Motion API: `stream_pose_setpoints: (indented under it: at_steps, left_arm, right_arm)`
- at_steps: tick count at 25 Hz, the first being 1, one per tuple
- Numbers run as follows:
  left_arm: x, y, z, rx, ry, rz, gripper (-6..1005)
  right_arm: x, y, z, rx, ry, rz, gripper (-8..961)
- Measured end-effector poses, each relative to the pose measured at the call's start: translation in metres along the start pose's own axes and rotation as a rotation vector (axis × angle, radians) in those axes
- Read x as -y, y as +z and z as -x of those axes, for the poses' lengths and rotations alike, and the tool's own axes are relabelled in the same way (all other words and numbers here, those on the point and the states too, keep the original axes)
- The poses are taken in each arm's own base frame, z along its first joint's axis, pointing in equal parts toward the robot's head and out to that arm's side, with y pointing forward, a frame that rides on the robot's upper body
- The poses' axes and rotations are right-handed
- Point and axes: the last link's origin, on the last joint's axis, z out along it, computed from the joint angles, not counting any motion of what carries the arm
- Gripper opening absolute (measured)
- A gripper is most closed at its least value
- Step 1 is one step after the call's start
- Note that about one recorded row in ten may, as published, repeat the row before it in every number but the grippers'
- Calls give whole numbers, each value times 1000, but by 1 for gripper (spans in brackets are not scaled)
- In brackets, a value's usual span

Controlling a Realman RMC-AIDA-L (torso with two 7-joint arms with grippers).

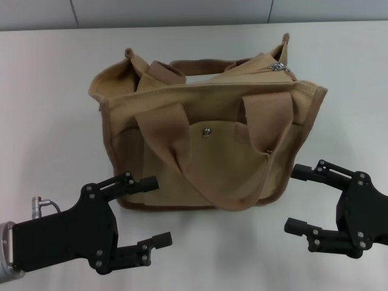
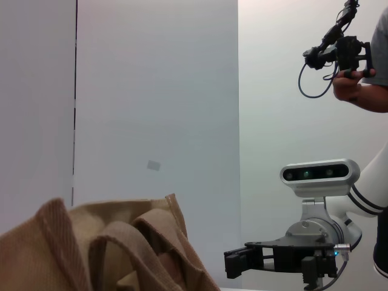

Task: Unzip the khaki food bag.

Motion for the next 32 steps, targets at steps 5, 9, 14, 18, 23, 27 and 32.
stream_pose_setpoints:
  at_steps: [5, 9, 14, 18, 23, 27, 32]
  left_arm:
    - [0, 0, 0, 0, 0, 0, 798]
    - [0, 0, 0, -2, -1, 0, 799]
    - [-1, 1, 0, -3, -1, 1, 798]
    - [-1, 1, 0, -4, -2, 1, 798]
    - [-1, 1, 0, -7, -1, -2, 799]
    - [-1, 1, 0, -7, -1, -2, 799]
    - [-1, 1, 0, -7, -1, -3, 799]
  right_arm:
    - [0, 0, 0, 0, -2, 0, 835]
    - [0, 0, 0, 0, -4, 0, 835]
    - [1, 0, -1, -5, -3, -7, 835]
    - [0, 1, -2, -2, 3, -8, 835]
    - [0, 1, -2, -2, 3, -8, 835]
    - [0, 1, -2, -1, 3, -10, 835]
    - [0, 1, -2, -1, 3, -10, 835]
